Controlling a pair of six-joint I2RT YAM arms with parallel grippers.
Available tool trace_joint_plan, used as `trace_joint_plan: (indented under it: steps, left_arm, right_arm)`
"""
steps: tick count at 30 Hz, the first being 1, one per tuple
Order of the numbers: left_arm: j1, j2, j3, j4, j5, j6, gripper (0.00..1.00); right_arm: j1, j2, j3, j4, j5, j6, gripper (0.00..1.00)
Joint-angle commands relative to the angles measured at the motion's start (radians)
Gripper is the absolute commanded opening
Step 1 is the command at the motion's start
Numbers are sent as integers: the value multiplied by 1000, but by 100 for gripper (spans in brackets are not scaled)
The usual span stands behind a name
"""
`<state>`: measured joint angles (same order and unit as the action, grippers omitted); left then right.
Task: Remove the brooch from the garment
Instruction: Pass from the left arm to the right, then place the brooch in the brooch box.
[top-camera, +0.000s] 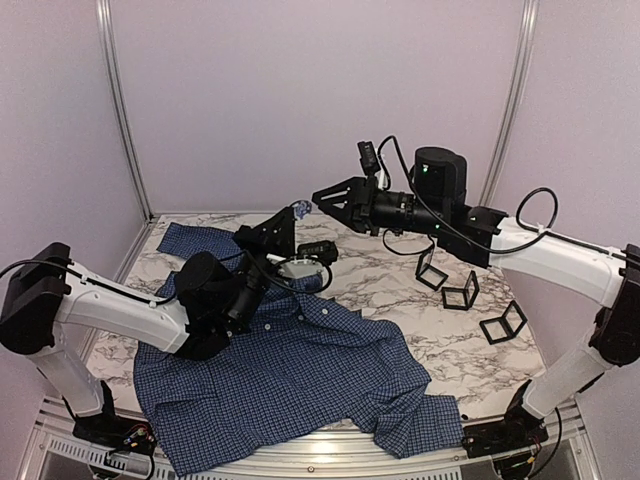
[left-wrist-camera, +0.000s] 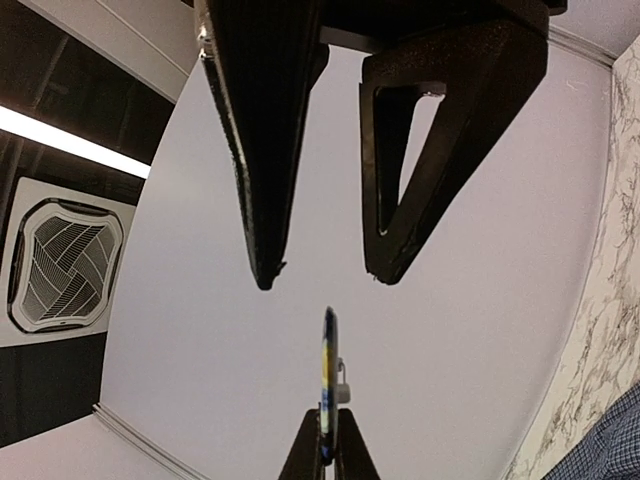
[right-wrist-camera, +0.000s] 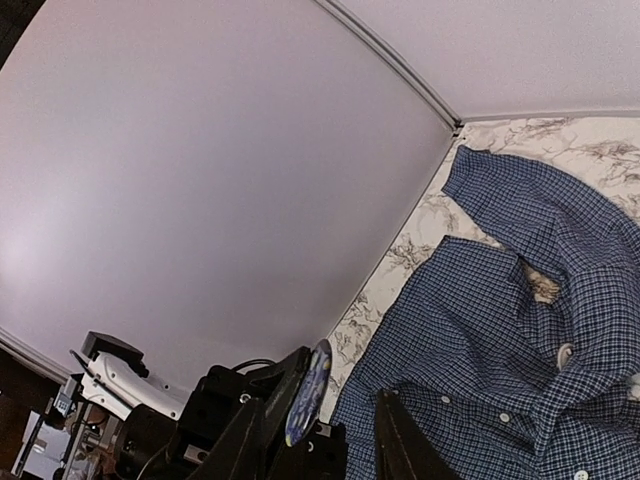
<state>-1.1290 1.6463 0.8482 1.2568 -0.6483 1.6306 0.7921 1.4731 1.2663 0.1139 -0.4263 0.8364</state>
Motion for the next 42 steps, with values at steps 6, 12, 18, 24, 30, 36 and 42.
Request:
trace_joint_plan:
  steps: [6,12,18,24,30,36,42]
  left_arm:
    - [-8,45,-2,130,-10,84,0]
    - [-8,51,-4,130,-5,82,0]
    - [-8,55,-3,128,-9,77,0]
    - [-9,52,-1,123,-11,66,0]
    - [-9,50,0,137,-16,55,10]
    - [-14,31,3,137,-56,20,42]
    - [-31,27,20,137,-170,-39,86]
  right_arm:
    - [14,26,57,-38,-37,7,30]
    - [25,48,67,-44,-60,10,25]
    - [26,50,64,-45,-66,17,20]
    - [26,49,63,-46,-67,22,7]
    - [25,51,58,-44,-69,29,0]
    - [19,44,55,-48,-42,21,0]
    - [-10,27,31,-53,-10,4,0]
